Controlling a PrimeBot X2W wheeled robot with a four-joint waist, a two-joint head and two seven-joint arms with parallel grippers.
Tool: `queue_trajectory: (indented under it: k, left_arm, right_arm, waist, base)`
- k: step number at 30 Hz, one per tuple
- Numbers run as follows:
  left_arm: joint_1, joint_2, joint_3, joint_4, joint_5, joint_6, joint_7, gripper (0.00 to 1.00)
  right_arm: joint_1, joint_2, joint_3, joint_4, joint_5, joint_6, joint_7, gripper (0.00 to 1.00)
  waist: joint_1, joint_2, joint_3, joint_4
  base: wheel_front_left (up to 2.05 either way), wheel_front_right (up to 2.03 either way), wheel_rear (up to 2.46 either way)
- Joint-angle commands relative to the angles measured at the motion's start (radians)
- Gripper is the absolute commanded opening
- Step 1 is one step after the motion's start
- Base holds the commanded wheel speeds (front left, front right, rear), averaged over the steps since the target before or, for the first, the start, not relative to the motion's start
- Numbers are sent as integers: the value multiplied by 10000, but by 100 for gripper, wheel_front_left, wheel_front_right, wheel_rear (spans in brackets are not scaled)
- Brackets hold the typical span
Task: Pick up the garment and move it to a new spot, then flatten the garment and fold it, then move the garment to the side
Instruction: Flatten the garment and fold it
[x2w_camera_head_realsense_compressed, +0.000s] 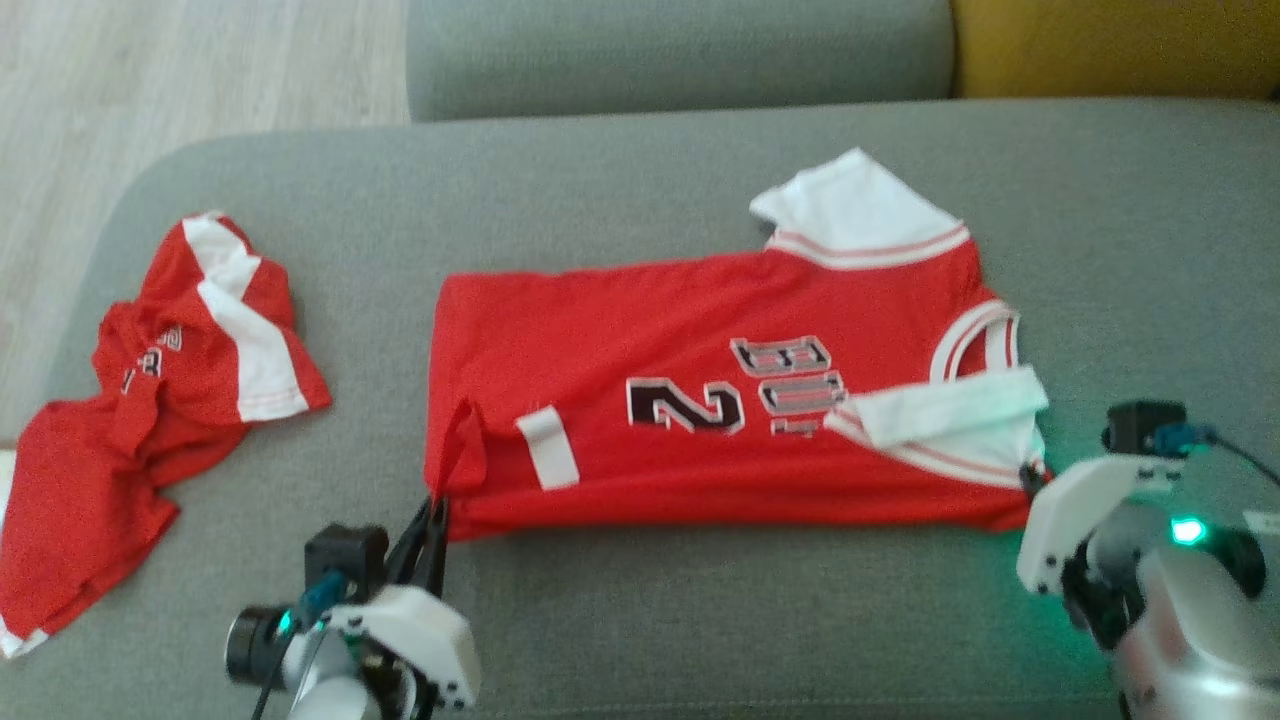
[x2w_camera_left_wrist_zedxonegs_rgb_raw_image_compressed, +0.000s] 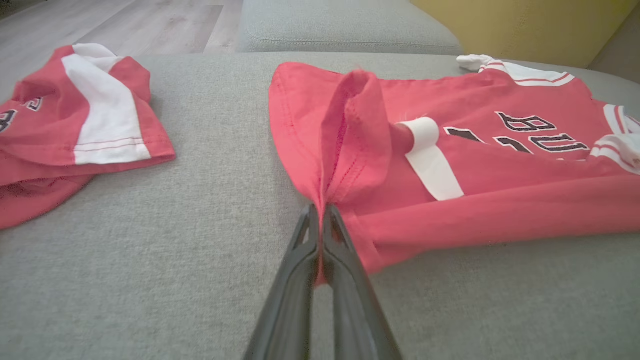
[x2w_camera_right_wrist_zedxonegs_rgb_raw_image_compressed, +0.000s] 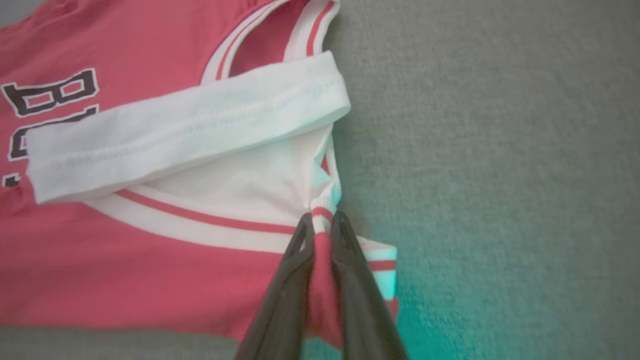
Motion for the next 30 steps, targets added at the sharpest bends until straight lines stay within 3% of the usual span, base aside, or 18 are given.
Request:
queue_trajectory:
  k: [1,7,14,15,16,17,22,30]
  left_arm:
    - [-106,330,398,-275,-55,62,-15,0]
    - [584,538,333,-548,-151,101,153,0]
    - [1008,620,300,-766,-250,207,306,3]
    - [1052,566,386,-811,-383,273,337,54]
    - [1067,485,500,-862,-564,282,335,86]
    - [1074,424,627,-927,-727,306,309,100]
    - [1043,441,903,-1154,-974,435,240,100]
    - [661,470,1609,-2162,-1101,588,-546,100]
  right_arm:
    - [238,-242,314,-298,93,-9,144,0]
    - [1488,-484,919,-1519,850,-9,971,0]
    - [2432,-724,882,-3101,1146,-9,1690,0]
    - [2541,-679,707,-3547,1061,-9,1699,80]
    - [2555,-600,614,-3740,1076,-9,1675,100]
    - [2555,-508,523,-3900,1122,-9,1652,100]
    - [2433,-377,291,-4526,805,-9,1090,100]
    - [1914,-304,1003,-5548,941,-9,-1536,100]
  waist:
    - [0,0,-319,-91]
    - [0,0,-717,-258]
    - [0,0,-765,-434]
    - [0,0,-741,-461]
    - [0,0,-727,-483]
    - [0,0,-716,-502]
    - [0,0,-656,-468]
    - [0,0,-524,-368]
  base:
    - [0,0,0]
    - [0,0,0]
    - [0,0,0]
    - [0,0,0]
    - [0,0,0]
    - [0,0,0]
    - [0,0,0]
    - [0,0,0]
